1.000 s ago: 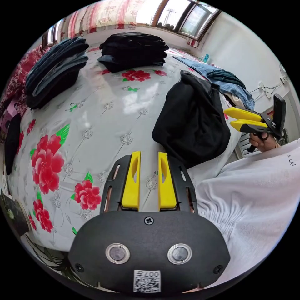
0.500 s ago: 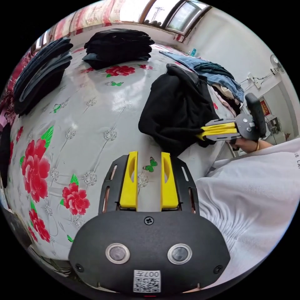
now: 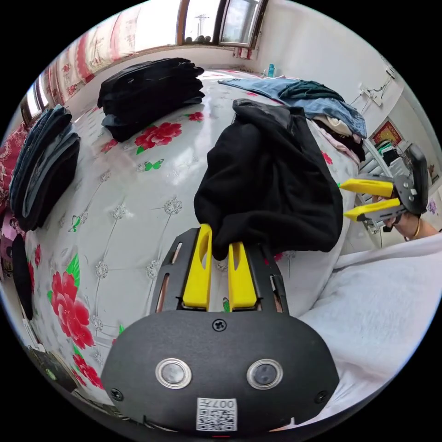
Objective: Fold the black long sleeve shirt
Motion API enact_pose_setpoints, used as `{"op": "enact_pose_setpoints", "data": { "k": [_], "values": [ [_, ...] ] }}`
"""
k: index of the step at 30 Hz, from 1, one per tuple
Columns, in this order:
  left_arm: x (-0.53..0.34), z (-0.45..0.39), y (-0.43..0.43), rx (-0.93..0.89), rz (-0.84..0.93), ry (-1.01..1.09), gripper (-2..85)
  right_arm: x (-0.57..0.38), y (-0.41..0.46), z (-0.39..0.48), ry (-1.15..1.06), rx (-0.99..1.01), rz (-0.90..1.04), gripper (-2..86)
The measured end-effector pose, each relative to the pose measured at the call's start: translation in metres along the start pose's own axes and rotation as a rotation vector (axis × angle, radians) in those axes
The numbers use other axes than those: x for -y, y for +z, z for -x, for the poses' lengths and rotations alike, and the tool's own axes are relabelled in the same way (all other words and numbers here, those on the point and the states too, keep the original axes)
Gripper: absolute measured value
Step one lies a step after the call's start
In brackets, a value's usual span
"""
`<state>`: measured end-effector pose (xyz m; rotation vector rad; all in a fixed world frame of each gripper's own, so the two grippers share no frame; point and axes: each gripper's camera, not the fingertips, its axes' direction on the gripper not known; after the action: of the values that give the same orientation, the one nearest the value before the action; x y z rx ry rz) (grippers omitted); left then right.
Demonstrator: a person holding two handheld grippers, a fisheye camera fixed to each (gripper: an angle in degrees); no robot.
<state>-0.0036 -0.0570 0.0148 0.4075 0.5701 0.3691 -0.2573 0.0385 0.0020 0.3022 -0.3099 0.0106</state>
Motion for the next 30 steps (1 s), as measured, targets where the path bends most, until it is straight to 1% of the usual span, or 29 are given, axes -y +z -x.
{"op": "enact_pose_setpoints", "data": {
  "k": [3,5,6,8,9,11,12,14,15,17,18,20,21,23,24,26,28,30],
  "values": [
    [-0.002,0.007,-0.041,-0.050,-0.074,-0.036,4.3,-0.013,0.016,0.025,-0.098,0.030,0.041,11.9],
    [-0.004,0.007,-0.076,-0.062,-0.132,-0.046,3.9,-0.016,0.049,0.040,-0.141,-0.056,0.176,9.5],
    [-0.005,0.006,-0.085,-0.060,-0.145,-0.050,4.0,-0.018,0.044,0.042,-0.166,-0.041,0.138,8.2],
    [-0.009,0.006,-0.122,-0.059,-0.200,-0.087,4.4,-0.018,0.020,0.028,-0.051,-0.142,0.063,4.2],
    [-0.010,0.005,-0.130,-0.060,-0.209,-0.095,4.4,-0.018,0.009,0.022,-0.033,-0.136,0.039,3.5],
    [-0.011,0.000,-0.165,-0.046,-0.264,-0.111,4.3,-0.025,-0.054,-0.002,0.048,-0.144,-0.169,2.0],
    [-0.010,-0.001,-0.174,-0.050,-0.282,-0.110,4.3,-0.027,-0.072,-0.007,0.064,-0.160,-0.213,1.8],
    [-0.003,-0.010,-0.216,-0.049,-0.351,-0.105,4.2,-0.037,-0.159,-0.021,0.090,-0.264,-0.417,1.1],
    [0.000,-0.014,-0.228,-0.047,-0.372,-0.098,4.2,-0.040,-0.183,-0.022,0.085,-0.279,-0.473,1.0],
    [0.011,-0.032,-0.289,-0.031,-0.473,-0.040,4.1,-0.055,-0.281,-0.018,0.038,-0.368,-0.677,0.6],
    [0.014,-0.039,-0.307,-0.022,-0.504,-0.018,4.1,-0.060,-0.304,-0.014,0.022,-0.395,-0.726,0.6],
    [0.017,-0.072,-0.387,0.038,-0.667,0.096,4.1,-0.085,-0.388,0.006,-0.039,-0.522,-0.925,0.3],
    [0.016,-0.081,-0.407,0.054,-0.710,0.123,4.1,-0.093,-0.407,0.012,-0.052,-0.555,-0.980,0.3],
    [0.008,-0.112,-0.482,0.111,-0.871,0.205,4.1,-0.124,-0.468,0.035,-0.108,-0.673,-1.180,0.1],
    [0.005,-0.120,-0.498,0.132,-0.912,0.226,4.1,-0.131,-0.480,0.041,-0.121,-0.699,-1.219,0.0],
    [-0.007,-0.147,-0.549,0.251,-1.051,0.271,4.1,-0.149,-0.513,0.057,-0.184,-0.797,-1.352,0.0],
    [-0.011,-0.158,-0.573,0.302,-1.115,0.277,4.1,-0.151,-0.525,0.063,-0.214,-0.871,-1.397,0.0],
    [-0.007,-0.161,-0.584,0.349,-1.143,0.271,4.2,-0.140,-0.530,0.061,-0.236,-0.914,-1.380,0.0]
  ]
}}
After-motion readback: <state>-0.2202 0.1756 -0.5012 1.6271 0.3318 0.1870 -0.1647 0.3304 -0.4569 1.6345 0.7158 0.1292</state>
